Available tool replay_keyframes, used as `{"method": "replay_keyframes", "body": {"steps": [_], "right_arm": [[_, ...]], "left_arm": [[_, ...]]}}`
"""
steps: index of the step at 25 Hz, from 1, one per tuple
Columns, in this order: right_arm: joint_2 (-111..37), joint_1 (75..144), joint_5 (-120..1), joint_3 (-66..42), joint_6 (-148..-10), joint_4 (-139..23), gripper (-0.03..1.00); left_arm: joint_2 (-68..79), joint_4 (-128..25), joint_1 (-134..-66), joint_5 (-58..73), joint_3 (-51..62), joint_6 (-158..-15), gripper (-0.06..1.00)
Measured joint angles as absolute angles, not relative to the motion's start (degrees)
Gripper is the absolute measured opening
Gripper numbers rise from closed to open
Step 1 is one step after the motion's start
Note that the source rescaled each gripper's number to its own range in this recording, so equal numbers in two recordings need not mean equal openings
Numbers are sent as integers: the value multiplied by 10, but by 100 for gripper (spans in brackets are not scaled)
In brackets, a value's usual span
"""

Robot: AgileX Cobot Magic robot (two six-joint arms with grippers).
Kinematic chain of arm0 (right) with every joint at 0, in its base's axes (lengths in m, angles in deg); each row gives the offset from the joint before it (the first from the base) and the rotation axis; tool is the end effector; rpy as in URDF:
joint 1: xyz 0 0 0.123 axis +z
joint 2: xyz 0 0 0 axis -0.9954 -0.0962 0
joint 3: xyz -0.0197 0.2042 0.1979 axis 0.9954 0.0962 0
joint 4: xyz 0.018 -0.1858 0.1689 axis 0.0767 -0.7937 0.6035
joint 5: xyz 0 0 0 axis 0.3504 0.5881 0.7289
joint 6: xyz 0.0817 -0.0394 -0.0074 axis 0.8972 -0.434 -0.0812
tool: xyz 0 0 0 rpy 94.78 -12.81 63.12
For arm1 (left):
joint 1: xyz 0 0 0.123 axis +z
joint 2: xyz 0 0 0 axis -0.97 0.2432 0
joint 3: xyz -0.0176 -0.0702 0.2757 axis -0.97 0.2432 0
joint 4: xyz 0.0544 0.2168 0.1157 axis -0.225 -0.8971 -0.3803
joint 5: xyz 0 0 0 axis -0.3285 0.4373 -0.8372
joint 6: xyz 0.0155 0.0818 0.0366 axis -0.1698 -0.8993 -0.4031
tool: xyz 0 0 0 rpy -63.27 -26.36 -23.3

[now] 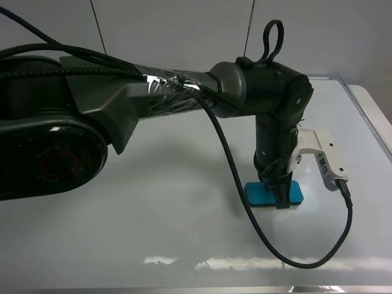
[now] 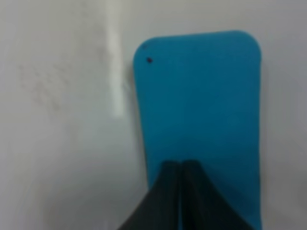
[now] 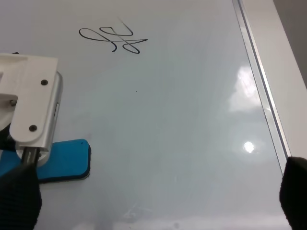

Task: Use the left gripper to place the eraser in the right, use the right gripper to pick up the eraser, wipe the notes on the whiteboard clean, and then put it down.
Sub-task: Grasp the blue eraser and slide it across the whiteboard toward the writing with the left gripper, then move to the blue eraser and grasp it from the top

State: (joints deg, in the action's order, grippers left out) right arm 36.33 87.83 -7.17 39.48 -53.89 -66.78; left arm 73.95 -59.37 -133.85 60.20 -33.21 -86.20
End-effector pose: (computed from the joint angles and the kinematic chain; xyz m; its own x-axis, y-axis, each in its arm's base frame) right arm -0.0061 -0.0012 0.2772 -0.4620 0.0015 -0.8869 -0.0358 0.9992 0.0203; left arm 0.2663 -0.4387 0.1230 -0.0105 0.9651 -0.2617 0.9976 0.0281 0.0638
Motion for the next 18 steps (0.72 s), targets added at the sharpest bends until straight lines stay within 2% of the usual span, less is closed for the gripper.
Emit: {"method": "replay_keyframes", "body": {"steps": [3, 6, 9, 10, 11, 12, 13, 15, 18], "right_arm": [[363, 878, -72, 395, -539, -668, 100], [363, 878, -72, 395, -539, -668, 100], [363, 878, -72, 395, -539, -668, 100], [363, 878, -72, 395, -539, -668, 100], [363, 878, -72, 395, -539, -668, 100], [363, 878, -72, 395, -539, -668, 100], [363, 878, -72, 395, -539, -668, 100], [363, 878, -72, 395, -539, -668, 100], [363, 878, -72, 395, -539, -668, 100]], "left_arm": [[742, -615, -1338, 615, -363, -830, 2], [742, -625, -1338, 617, -395, -805, 11], [736, -629, -1338, 618, -416, -801, 41], [736, -629, -1338, 618, -416, -801, 41], [733, -631, -1338, 618, -416, -804, 53], [728, -637, -1338, 617, -419, -806, 78], [725, -642, -1338, 615, -419, -805, 87], [721, -648, -1338, 615, -420, -800, 96], [720, -648, -1338, 614, -420, -799, 99]]}}
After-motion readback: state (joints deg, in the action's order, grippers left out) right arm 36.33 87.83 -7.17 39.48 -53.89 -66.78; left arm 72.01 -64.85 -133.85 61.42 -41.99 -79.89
